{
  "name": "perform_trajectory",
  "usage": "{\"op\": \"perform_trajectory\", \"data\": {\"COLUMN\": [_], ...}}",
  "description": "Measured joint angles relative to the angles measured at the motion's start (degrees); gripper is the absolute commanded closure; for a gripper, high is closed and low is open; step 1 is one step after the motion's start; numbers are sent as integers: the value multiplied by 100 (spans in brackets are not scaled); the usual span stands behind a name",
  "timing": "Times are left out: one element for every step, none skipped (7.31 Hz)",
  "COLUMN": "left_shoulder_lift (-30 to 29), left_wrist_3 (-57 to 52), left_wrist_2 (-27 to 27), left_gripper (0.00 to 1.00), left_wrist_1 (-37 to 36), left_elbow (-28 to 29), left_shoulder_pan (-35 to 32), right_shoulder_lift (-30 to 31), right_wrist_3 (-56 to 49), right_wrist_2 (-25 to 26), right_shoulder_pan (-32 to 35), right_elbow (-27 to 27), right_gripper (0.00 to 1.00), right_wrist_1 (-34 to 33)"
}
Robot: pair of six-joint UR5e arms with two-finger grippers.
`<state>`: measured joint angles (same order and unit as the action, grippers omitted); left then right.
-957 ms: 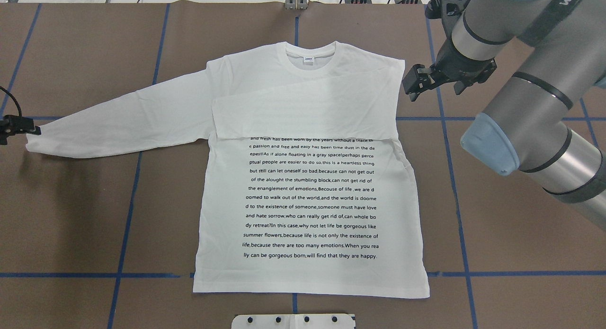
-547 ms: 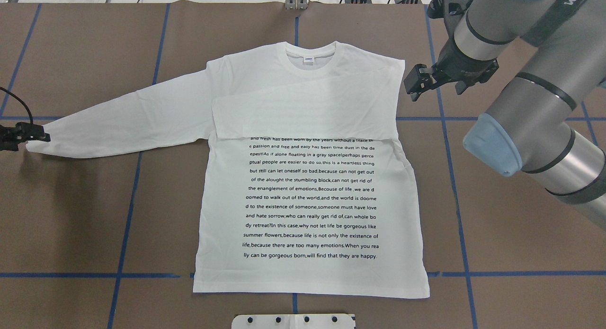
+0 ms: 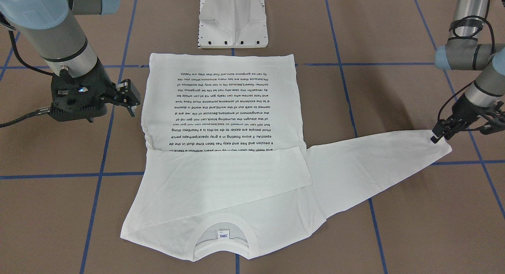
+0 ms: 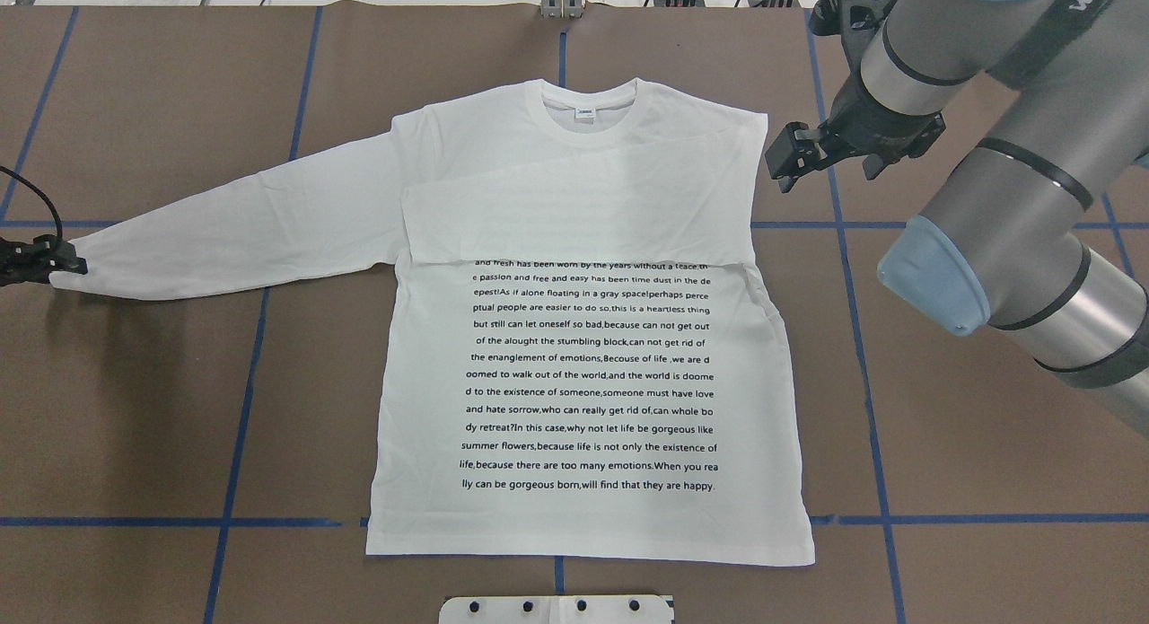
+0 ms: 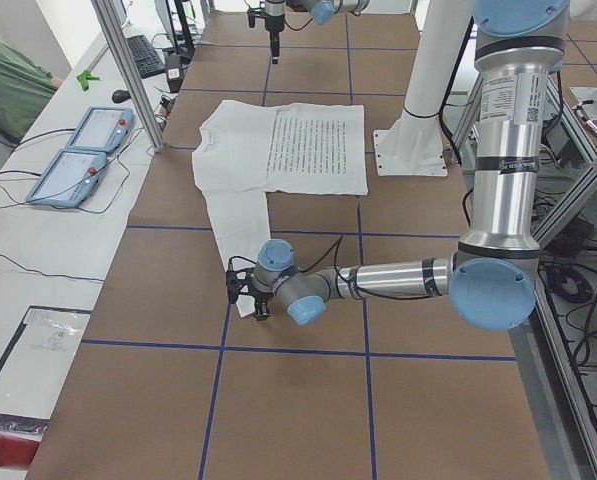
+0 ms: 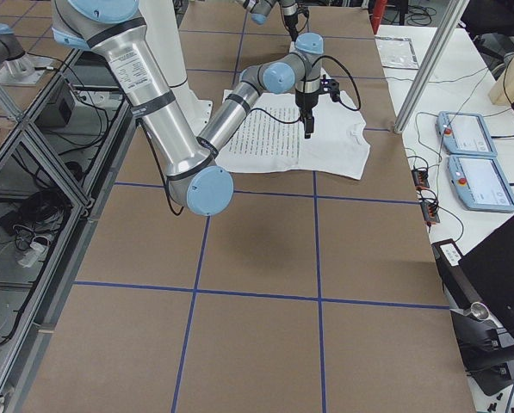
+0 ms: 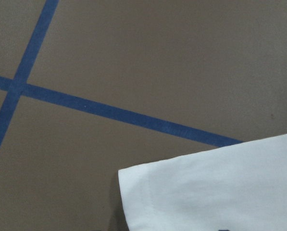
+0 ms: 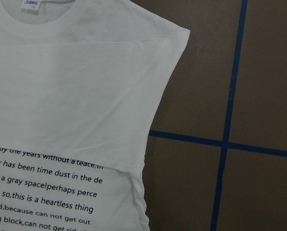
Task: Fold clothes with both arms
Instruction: 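Withdraw the right arm while the left gripper moves to the far sleeve cuff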
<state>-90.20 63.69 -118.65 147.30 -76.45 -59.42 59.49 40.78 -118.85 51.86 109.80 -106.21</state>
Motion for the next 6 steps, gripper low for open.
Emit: {"op": "perform_trajectory", "data": {"left_shoulder_lift": [-3, -5, -6, -6, -7, -9], "left_wrist_3": [2, 3, 10, 28, 69, 128], "left_wrist_2": [0, -1, -1, -3, -6, -8], "left_gripper": [62, 66, 69, 73, 79, 95], "left_wrist_1": [0, 0, 0, 0, 0, 0], "left_elbow": [-4, -7, -17, -32, -47, -59], "left_shoulder_pan": [0, 0, 0, 0, 0, 0], "right_shoulder_lift": [-7, -12, -13, -11, -9, -5], "right_wrist_3": [0, 0, -2, -4, -4, -7], "right_wrist_2": [-4, -6, -6, -7, -7, -7], "right_shoulder_pan": [0, 0, 0, 0, 4, 10], "right_elbow": [2, 5, 5, 2, -2, -2], "right_gripper": [0, 0, 0, 0, 0, 0], "right_wrist_1": [5, 7, 6, 6, 7, 8]}}
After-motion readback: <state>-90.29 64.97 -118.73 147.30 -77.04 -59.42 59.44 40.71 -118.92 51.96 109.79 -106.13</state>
